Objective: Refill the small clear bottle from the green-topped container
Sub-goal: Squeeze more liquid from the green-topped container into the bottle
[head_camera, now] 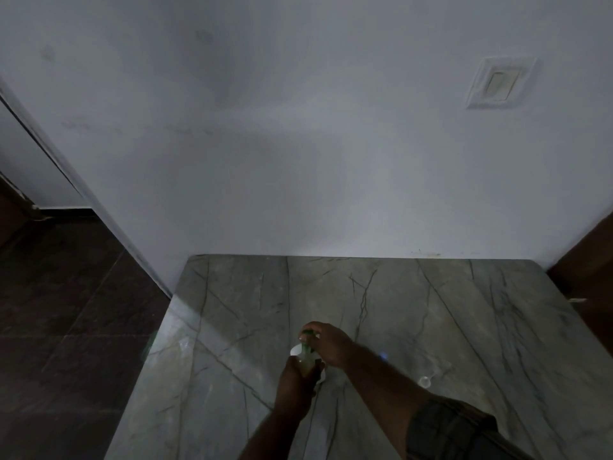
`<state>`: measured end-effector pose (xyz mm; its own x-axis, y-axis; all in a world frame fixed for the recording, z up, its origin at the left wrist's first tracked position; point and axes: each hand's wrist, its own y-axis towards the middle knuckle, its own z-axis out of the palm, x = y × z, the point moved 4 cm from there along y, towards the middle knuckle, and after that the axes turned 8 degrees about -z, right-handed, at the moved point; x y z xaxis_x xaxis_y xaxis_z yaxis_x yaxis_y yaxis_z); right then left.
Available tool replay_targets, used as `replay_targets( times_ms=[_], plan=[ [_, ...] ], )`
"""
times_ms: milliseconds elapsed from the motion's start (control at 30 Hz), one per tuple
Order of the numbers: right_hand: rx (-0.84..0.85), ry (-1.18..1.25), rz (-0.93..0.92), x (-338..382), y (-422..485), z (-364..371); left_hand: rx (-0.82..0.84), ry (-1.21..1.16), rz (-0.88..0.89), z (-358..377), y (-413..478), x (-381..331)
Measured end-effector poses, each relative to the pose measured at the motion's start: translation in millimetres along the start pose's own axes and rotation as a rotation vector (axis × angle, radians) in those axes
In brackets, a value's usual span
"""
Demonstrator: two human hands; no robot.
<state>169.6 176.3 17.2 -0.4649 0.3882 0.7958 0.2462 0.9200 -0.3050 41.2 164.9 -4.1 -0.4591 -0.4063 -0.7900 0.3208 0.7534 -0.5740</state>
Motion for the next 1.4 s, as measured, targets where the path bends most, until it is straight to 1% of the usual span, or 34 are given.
replay_targets(
  times_ms=[133,233,433,667,967,1133,1267,1400],
  plan=[
    [0.026,0.009,-0.009,7,1,-7,0.000,0.033,0.033,-3,-2,-8],
    [0.009,0.006,-0.011,7,1,-5,0.004,0.010,0.045,-3,-1,-8],
    [0.001,0.026,0.003,-5,-1,4,-0.014,-0.022,-0.033,0,3,4],
    [0.042,0.021,-0.021,7,2,-8,-0.031,0.035,0.034,-3,3,-6],
    [0.006,0.038,0.015,-3,3,2,-0.033,0.060,0.000,-1,8,2],
    [0.036,0.018,0.002,5,4,-3,-0.026,0.018,0.005,-2,7,-2],
    [0.024,0.044,0.002,6,4,-6,-0.031,0.018,0.032,-3,10,-4],
    [0.013,0.047,0.006,1,4,-1,-0.018,-0.049,0.036,-1,11,1]
  ],
)
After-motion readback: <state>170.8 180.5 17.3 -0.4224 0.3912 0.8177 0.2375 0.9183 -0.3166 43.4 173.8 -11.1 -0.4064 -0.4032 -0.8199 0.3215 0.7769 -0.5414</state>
